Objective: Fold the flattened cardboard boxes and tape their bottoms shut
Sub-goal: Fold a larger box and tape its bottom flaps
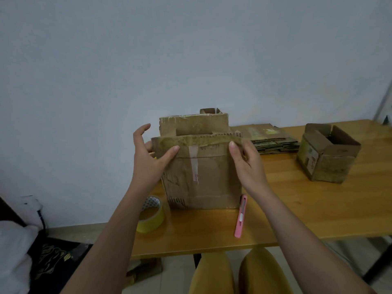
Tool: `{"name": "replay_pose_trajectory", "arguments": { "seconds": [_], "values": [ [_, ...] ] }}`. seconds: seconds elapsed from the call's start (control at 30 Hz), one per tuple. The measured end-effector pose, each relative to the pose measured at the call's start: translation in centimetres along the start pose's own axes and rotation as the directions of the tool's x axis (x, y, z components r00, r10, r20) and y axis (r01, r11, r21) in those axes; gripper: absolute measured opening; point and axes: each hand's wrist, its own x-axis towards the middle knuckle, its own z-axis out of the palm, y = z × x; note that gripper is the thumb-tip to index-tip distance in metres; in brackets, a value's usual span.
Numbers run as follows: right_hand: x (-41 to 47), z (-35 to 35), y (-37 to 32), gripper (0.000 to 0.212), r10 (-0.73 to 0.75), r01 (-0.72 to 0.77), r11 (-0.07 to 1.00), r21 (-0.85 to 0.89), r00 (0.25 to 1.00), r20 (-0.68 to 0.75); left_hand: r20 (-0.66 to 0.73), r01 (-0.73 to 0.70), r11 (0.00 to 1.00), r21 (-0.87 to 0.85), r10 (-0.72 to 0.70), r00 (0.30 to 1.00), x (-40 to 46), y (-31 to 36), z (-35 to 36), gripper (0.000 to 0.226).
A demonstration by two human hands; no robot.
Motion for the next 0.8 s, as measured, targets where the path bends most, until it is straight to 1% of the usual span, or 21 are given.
{"name": "replay_pose_trajectory", "arguments": {
  "seconds": [0.1,0.17,0.2,0.3,0.4,0.47,0.53,0.57,0.63,0.67,0.7,0.73,0.8],
  "values": [
    [0.2,-0.6,0.0,0.027,0.046,-0.044,0.998,0.055,0.998,-0.037,-0.015,0.003,1.0,-0.018,-0.003,1.0,-0.1,-0.6,0.1,0.061],
    [0.6,-1.0,0.1,0.035,0.072,-0.066,0.995,0.07,0.993,-0.098,-0.038,-0.003,1.0,-0.003,0.003,0.999,0.1,-0.7,0.1,0.051],
    [0.8,-1.2,0.2,0.036,0.075,-0.067,0.995,0.069,0.99,-0.118,-0.054,-0.004,1.0,0.007,0.005,0.999,0.2,-0.7,0.3,0.049],
    [1.2,-1.6,0.2,0.035,0.107,-0.099,0.994,0.052,0.98,-0.167,-0.084,-0.016,1.0,0.022,0.018,0.996,0.3,-0.3,1.1,0.057],
    [1.9,-1.8,0.3,0.024,0.115,-0.114,0.993,0.02,0.982,-0.152,-0.125,0.065,0.989,0.134,-0.048,0.991,0.8,-0.5,2.0,0.06],
    [2.4,-1.6,0.4,0.017,0.139,-0.141,0.99,-0.014,0.984,-0.115,-0.107,0.119,0.98,0.157,-0.103,0.989,1.1,-1.0,2.3,0.06],
    [2.9,-1.5,0.6,0.011,0.175,-0.179,0.984,-0.027,0.98,-0.095,-0.045,0.142,0.983,0.12,-0.137,0.99,1.3,-1.6,2.6,0.066],
    [3.0,-1.5,0.6,0.016,0.203,-0.204,0.979,-0.003,0.975,-0.092,-0.004,0.149,0.986,0.068,-0.149,0.989,1.3,-1.8,2.7,0.069],
    [3.3,-2.0,0.8,0.048,0.273,-0.262,0.957,0.123,0.958,-0.087,0.077,0.159,0.985,-0.062,-0.154,0.985,1.3,-1.9,2.8,0.071],
    [3.4,-2.3,0.9,0.062,0.297,-0.28,0.945,0.168,0.952,-0.081,0.089,0.156,0.983,-0.094,-0.147,0.985,1.3,-2.0,2.8,0.072],
    [3.4,-2.4,0.9,0.069,0.297,-0.281,0.943,0.18,0.953,-0.065,0.08,0.145,0.985,-0.092,-0.138,0.987,1.4,-2.2,2.8,0.073],
    [3.5,-2.5,1.0,0.072,0.28,-0.269,0.948,0.167,0.959,-0.042,0.059,0.129,0.989,-0.074,-0.125,0.99,1.5,-2.3,2.8,0.071],
    [3.7,-2.6,1.1,0.074,0.231,-0.229,0.963,0.143,0.973,0.005,0.035,0.1,0.995,-0.004,-0.099,0.994,1.7,-2.3,2.7,0.061]
  ]
}}
